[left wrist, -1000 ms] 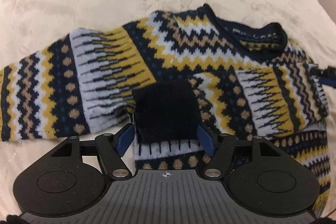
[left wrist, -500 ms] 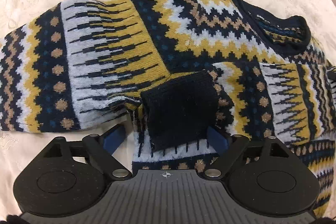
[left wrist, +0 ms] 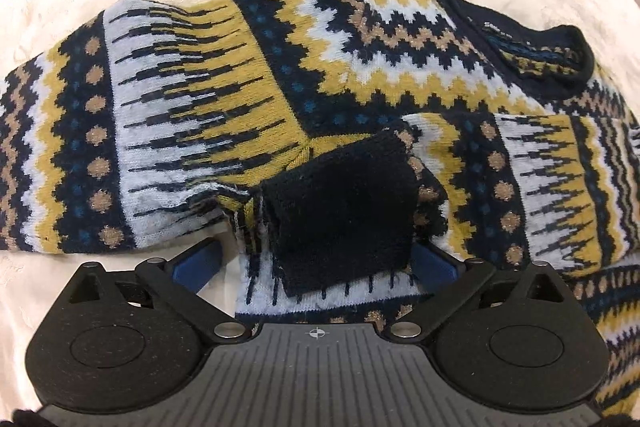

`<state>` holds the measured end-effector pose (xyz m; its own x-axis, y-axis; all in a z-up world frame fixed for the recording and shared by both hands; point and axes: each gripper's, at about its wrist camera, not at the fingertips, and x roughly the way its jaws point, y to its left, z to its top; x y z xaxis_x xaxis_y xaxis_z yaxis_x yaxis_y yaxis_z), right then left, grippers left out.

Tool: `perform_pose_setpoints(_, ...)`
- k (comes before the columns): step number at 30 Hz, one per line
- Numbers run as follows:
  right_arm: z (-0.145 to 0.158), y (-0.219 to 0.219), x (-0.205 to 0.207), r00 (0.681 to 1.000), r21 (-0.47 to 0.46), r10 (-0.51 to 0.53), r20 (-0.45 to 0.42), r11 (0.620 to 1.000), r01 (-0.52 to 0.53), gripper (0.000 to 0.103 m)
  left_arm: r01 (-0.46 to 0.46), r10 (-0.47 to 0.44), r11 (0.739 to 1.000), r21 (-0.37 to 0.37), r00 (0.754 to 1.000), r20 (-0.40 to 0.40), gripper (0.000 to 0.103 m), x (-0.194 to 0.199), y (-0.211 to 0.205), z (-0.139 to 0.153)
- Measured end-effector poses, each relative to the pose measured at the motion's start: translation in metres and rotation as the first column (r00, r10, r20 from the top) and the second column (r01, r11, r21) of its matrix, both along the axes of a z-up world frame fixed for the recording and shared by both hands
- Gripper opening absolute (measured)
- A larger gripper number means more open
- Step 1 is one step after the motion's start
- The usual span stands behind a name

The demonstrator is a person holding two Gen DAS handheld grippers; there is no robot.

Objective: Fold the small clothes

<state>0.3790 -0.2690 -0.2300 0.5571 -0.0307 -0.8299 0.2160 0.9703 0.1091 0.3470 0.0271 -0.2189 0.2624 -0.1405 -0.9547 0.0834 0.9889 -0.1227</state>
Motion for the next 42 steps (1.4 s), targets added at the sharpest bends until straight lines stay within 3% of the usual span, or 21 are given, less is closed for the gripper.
perform_pose_setpoints(3, 0.022, 0.015, -0.017, 0.997, -0.019, 0.041, 0.064, 0.999, -0.04, 0.082, 0.001, 0.0, 0.999, -0.041, 1.0, 0.025, 0.102, -0.004, 0.01, 0.006)
perform_pose_setpoints(6, 0.041, 0.031, -0.039, 0.99, -0.02, 0.082, 0.116, 0.997, -0.08, 0.101, -0.045, 0.05, 0.998, -0.049, 0.994, 0.098, 0.102, -0.017, 0.024, 0.02)
perform_pose_setpoints(7, 0.046, 0.036, -0.046, 0.987, -0.021, 0.094, 0.131, 0.995, -0.092, 0.102, -0.067, 0.072, 0.997, -0.047, 0.989, 0.127, 0.102, -0.021, 0.03, 0.027)
perform_pose_setpoints(17, 0.079, 0.095, -0.103, 0.962, -0.004, 0.174, 0.211, 0.984, -0.177, 0.102, -0.162, 0.163, 0.986, -0.022, 0.957, 0.24, 0.102, -0.042, 0.094, 0.078)
perform_pose_setpoints(24, 0.084, 0.123, -0.125, 0.961, 0.011, 0.172, 0.218, 0.984, -0.179, 0.102, -0.223, 0.226, 0.974, -0.037, 0.946, 0.23, 0.102, -0.067, 0.134, 0.085)
perform_pose_setpoints(30, 0.081, 0.149, -0.145, 0.965, 0.008, 0.181, 0.188, 0.982, -0.186, 0.102, -0.327, 0.333, 0.943, -0.066, 0.917, 0.218, 0.102, -0.083, 0.191, 0.08)
perform_pose_setpoints(42, 0.086, 0.208, -0.153, 0.962, 0.006, 0.199, 0.188, 0.979, -0.203, 0.102, -0.492, 0.505, 0.863, -0.114, 0.83, 0.237, 0.102, -0.086, 0.307, 0.077)
